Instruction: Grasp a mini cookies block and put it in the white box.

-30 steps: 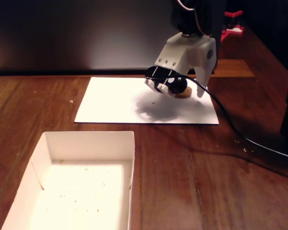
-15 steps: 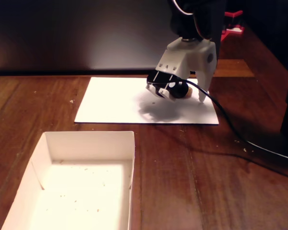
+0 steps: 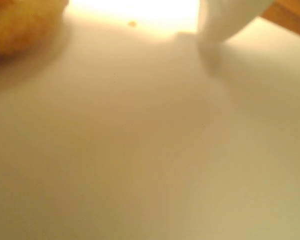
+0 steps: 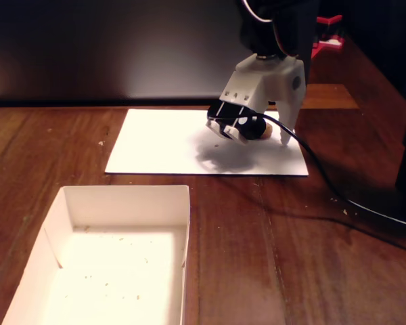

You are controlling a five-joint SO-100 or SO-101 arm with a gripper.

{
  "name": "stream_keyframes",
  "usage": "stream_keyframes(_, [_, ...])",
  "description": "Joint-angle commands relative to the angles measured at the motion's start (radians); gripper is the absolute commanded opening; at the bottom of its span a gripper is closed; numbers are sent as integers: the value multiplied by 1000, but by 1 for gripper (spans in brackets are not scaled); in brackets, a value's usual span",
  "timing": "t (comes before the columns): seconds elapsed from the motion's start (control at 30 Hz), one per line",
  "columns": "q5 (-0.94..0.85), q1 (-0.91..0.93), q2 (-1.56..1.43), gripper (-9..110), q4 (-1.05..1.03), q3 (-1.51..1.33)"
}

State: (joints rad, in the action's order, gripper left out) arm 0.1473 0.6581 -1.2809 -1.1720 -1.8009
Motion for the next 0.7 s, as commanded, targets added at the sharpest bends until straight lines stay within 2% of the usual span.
stream_keyframes(0.0, [3, 14, -26, 43, -6, 20])
stream_keyframes(0.67, [11, 17, -6, 40, -2, 20])
